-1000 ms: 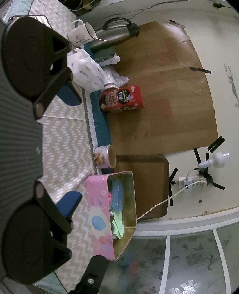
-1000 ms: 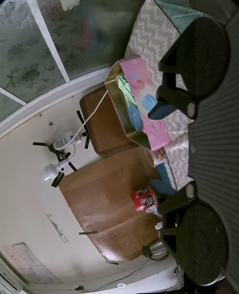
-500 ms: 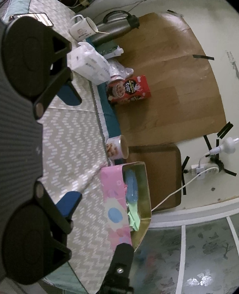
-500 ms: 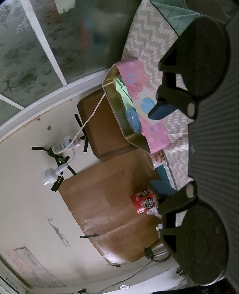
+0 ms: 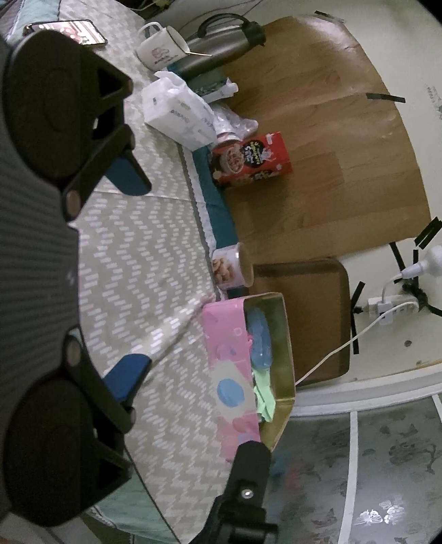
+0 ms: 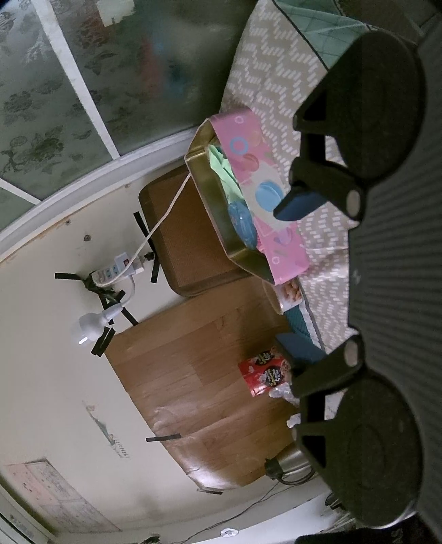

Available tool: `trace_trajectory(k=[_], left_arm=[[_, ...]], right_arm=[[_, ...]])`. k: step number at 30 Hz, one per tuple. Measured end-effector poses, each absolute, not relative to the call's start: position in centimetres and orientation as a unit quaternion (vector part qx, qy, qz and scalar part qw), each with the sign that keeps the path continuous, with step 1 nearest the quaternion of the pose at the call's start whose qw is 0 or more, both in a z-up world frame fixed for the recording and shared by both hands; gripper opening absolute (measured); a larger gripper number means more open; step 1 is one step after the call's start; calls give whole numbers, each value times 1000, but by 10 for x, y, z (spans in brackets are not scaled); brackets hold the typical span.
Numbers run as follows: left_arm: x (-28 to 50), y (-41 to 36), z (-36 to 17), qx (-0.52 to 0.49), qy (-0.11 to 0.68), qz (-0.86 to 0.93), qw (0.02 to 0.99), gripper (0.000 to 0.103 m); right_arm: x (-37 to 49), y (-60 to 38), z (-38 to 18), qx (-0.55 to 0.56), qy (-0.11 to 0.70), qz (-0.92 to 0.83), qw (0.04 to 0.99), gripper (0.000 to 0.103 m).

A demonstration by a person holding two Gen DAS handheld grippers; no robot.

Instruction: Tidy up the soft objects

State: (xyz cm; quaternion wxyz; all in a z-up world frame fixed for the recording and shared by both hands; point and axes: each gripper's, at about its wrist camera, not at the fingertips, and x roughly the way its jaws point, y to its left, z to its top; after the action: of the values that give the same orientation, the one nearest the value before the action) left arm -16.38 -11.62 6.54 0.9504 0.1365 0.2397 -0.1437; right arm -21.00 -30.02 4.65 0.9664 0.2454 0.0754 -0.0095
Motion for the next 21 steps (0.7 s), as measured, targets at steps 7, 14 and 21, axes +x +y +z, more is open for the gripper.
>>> trace_trajectory(k=[7,14,21], left_arm=[[-162,-118,61,139,252,-148,946,103],[-162,-119,58,142,259,-148,944,103],[-161,-119,56,140,268,-148,942,103]], right_arm=[[-210,-298,44,245,79,-9,966,76],[-209,-297,45,245,79,-10,966,76],[-208,-297,44,245,80,-10,966,76]])
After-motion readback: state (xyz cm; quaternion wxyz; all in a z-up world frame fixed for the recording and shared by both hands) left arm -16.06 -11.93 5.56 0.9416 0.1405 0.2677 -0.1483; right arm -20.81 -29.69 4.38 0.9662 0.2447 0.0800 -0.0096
